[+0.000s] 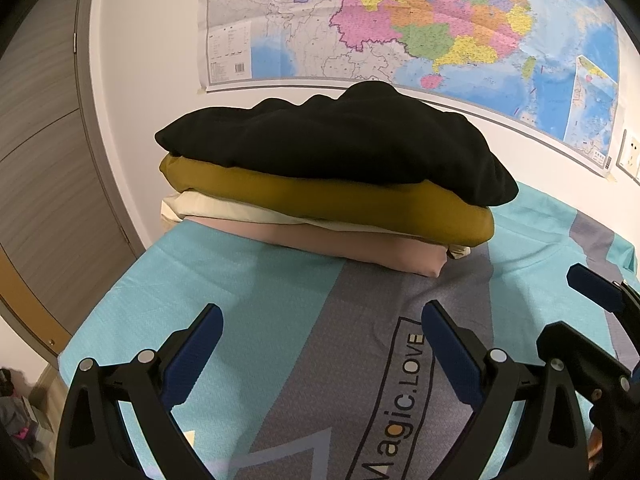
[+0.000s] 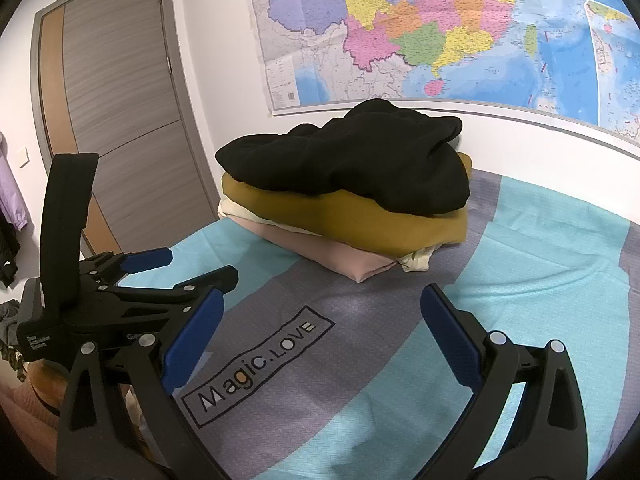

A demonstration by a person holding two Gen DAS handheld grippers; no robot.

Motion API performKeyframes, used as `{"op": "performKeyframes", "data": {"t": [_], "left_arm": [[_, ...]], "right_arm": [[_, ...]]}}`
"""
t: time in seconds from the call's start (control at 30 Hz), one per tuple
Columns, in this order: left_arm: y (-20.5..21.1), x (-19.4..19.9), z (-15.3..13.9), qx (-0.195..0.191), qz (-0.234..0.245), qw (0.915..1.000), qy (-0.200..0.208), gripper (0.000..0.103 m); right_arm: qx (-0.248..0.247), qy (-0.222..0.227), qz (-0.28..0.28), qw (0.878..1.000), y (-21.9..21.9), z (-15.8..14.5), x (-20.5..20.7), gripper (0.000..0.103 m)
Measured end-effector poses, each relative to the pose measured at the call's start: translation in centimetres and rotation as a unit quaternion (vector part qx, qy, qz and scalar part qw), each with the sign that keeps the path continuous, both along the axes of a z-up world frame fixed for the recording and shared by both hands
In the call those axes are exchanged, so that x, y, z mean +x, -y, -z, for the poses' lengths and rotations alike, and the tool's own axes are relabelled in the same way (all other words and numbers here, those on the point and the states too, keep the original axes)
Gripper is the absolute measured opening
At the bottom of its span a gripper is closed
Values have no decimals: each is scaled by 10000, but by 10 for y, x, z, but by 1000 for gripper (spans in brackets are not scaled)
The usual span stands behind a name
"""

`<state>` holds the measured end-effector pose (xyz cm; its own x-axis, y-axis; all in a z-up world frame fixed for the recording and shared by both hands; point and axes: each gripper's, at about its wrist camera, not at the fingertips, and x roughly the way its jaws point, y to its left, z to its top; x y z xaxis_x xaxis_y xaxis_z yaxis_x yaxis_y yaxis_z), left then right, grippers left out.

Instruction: Fold large clothes

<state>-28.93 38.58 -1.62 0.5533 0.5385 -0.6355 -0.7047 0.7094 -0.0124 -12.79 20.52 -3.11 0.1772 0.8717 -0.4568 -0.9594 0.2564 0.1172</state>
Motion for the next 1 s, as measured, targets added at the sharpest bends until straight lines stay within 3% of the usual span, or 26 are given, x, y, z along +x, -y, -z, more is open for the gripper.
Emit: {"op": "performKeyframes", "data": {"t": [0.53, 0.7, 0.9, 1.0], "left_arm": [[2, 2, 1, 9, -6, 10000, -48, 96], [12, 5, 2, 309, 37, 9995, -16, 96], [11, 17, 12, -140, 93, 9998, -119, 96], [21, 31, 19, -346, 364, 9986, -138, 96]], "right_arm": [[-3, -55, 15, 10000, 0, 3, 1, 97], [22, -111, 52, 9999, 4, 3, 2, 97], [-23, -193, 214, 9996, 20, 8, 10, 97], [-137, -274, 605, 9977, 44, 14, 25, 97]]}}
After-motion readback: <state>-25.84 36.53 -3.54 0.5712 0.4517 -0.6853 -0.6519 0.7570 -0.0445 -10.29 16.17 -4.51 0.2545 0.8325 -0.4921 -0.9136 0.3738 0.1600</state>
